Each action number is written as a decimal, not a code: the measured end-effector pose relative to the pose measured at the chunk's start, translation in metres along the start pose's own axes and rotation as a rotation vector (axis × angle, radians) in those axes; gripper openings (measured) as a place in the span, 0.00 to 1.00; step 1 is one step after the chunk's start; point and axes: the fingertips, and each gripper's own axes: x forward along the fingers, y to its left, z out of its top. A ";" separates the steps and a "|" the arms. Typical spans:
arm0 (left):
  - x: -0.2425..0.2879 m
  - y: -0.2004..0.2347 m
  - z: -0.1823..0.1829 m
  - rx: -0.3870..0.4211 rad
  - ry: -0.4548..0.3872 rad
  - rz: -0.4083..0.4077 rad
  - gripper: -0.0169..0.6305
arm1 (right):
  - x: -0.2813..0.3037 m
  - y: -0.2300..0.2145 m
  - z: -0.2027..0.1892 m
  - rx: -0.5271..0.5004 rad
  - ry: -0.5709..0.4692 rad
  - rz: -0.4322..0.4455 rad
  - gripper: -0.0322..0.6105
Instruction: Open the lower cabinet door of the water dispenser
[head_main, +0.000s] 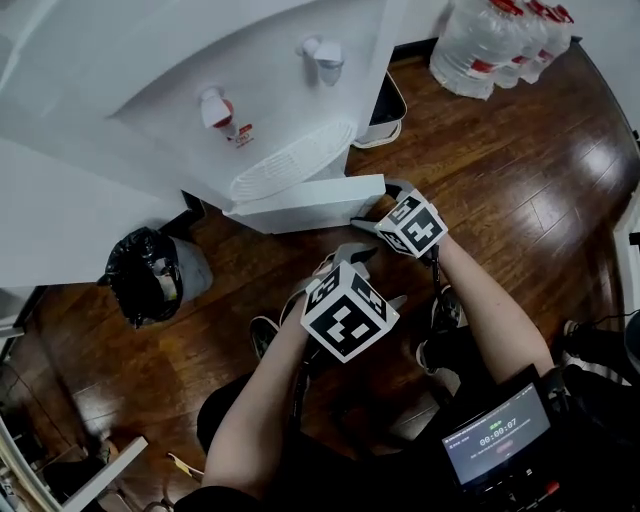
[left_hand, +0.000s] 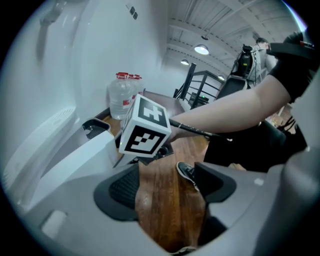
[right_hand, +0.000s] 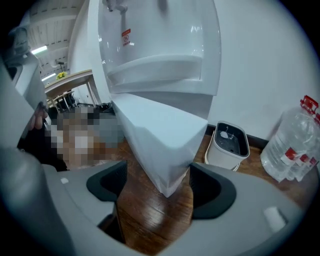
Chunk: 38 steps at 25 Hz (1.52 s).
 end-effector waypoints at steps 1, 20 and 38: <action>0.000 -0.004 -0.002 0.001 0.000 0.003 0.59 | -0.004 0.006 -0.003 0.011 -0.002 0.005 0.66; -0.004 -0.129 -0.077 0.039 0.056 -0.012 0.57 | -0.049 0.127 -0.049 -0.007 -0.036 -0.003 0.54; -0.056 -0.101 -0.131 -0.091 -0.032 0.183 0.57 | -0.057 0.126 -0.055 0.026 -0.057 -0.190 0.51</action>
